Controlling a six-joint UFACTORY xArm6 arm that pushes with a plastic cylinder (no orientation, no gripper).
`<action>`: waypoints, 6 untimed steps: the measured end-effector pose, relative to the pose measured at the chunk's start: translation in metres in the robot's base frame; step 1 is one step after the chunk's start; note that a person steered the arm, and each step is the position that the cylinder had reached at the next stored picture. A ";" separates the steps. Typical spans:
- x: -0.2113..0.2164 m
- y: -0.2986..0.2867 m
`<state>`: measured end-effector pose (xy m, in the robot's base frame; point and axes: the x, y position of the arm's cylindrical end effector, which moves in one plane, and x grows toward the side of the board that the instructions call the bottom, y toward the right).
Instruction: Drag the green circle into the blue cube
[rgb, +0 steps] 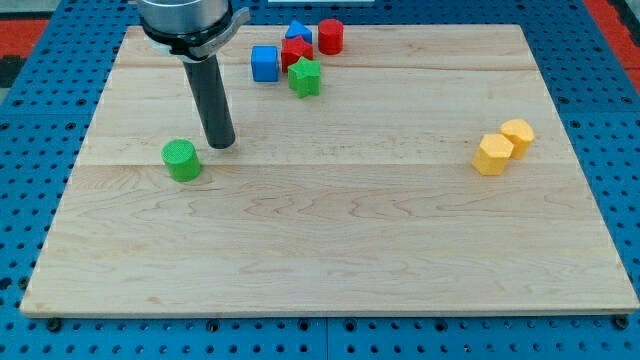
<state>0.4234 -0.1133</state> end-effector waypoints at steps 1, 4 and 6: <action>0.077 -0.002; -0.050 0.018; -0.075 -0.014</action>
